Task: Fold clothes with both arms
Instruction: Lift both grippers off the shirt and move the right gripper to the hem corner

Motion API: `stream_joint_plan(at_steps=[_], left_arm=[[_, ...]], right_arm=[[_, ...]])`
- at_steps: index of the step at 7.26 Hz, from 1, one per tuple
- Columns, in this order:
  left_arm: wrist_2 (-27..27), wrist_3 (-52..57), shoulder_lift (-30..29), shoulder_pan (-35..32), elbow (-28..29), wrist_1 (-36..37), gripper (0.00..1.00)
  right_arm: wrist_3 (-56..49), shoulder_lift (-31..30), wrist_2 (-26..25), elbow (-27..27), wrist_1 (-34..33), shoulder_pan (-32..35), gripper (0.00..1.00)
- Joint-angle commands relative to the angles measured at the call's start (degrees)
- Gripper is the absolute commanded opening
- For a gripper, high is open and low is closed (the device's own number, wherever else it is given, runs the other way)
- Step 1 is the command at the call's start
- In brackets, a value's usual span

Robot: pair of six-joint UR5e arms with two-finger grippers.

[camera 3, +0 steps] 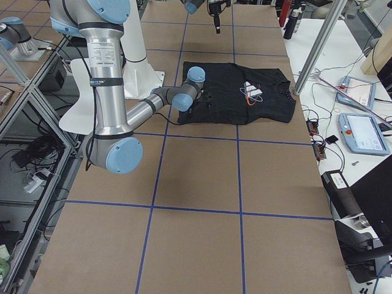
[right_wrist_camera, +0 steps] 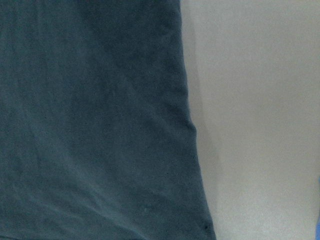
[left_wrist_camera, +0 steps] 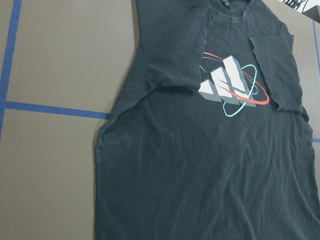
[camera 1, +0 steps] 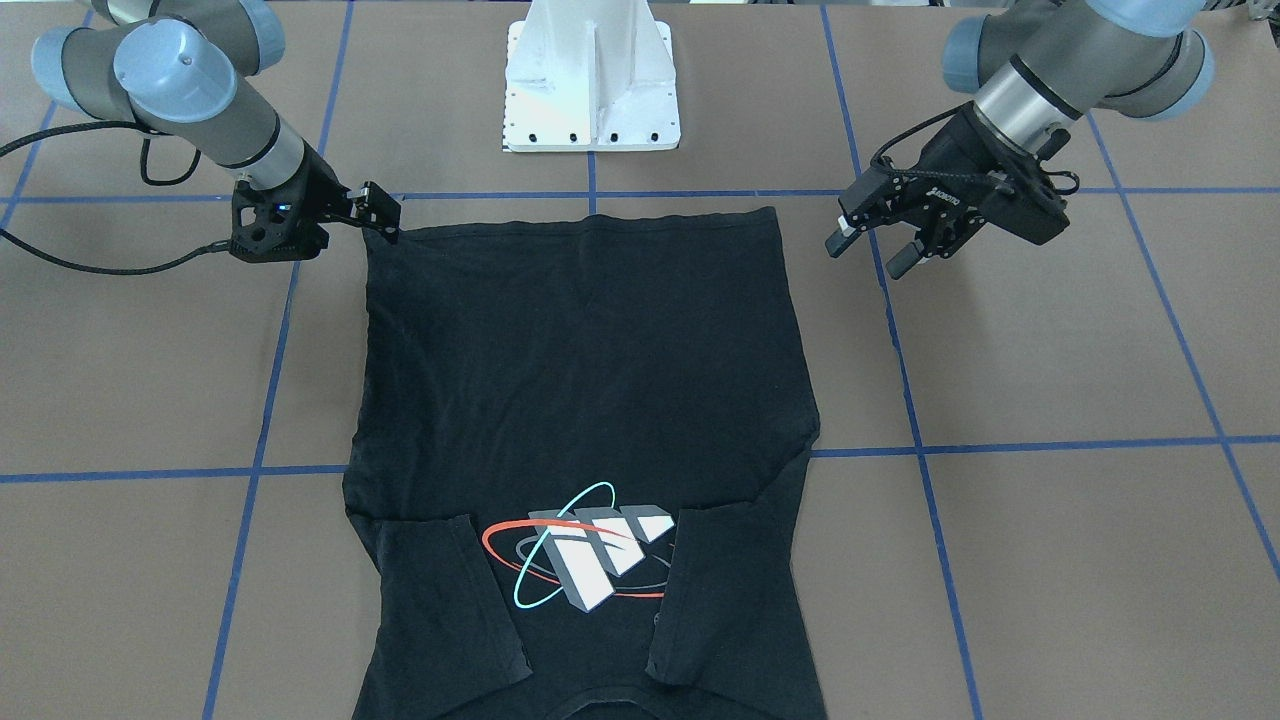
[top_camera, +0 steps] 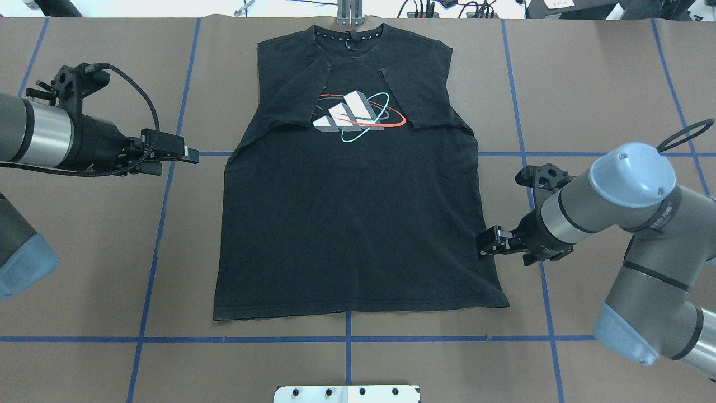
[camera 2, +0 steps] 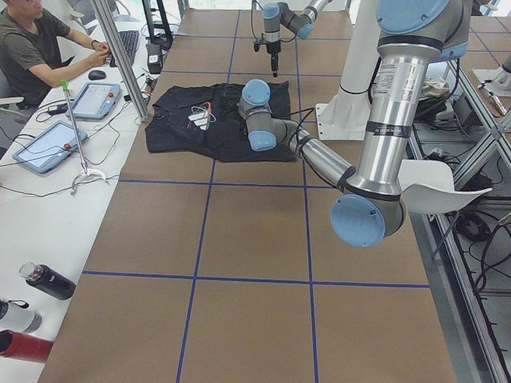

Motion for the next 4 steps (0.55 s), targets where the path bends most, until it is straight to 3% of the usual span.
stream_joint_plan(at_steps=[1,4], left_arm=[[0.87,0.09,-0.4,0.2,-0.17,0.07,0.96],[0.87,0.09,-0.49,0.2,-0.08,0.08,0.96]], right_arm=[[0.0,-0.6,0.1,-0.23,0.0,-2.31,0.99],[-0.44,-0.43,0.46,-2.07,0.0,-3.28,0.92]])
